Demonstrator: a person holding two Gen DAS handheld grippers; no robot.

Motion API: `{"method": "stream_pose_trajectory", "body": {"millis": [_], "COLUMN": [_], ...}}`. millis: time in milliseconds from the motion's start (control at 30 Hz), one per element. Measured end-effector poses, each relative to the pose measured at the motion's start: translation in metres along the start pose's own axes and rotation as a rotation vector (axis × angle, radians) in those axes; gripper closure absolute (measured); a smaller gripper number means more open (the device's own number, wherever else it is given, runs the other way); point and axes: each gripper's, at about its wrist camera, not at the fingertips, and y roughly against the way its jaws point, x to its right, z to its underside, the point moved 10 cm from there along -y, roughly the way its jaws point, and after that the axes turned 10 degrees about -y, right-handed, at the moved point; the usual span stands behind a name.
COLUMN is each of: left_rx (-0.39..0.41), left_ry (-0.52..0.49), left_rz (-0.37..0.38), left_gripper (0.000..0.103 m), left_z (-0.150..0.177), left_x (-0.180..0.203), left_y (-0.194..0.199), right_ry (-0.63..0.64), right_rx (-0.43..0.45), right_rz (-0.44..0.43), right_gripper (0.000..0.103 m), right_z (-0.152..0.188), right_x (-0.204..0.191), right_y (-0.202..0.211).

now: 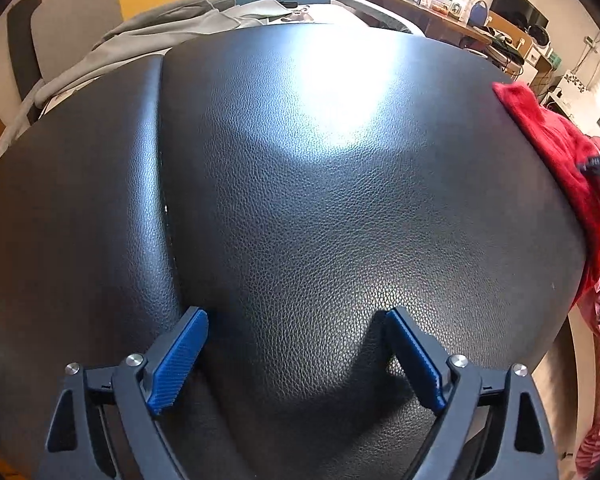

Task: Fold clothes
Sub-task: 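Grasp the red sweater with the right gripper and lift it off the bench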

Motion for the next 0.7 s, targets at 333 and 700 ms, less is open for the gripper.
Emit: {"method": "stream_pose_trajectory", "body": {"millis": [333, 700], "left_rx": [0.002, 0.159], "left_ry": [0.017, -0.073], "left_rz": [-0.033, 0.138], "left_gripper": [0.026, 0.031], "left_z": [0.093, 0.134], "left_x": [-0.046, -0.069], "left_y": [0.021, 0.067], "right_ry": [0.353, -0.030], "right_rx": [-0.018, -0.078], "right_rz": [-0.433, -0.744], "right_gripper": [0.069, 0.032], "right_z": [0.104, 0.186], "right_x": [-0.218, -0.172], "right_y": [0.092, 0.156]}}
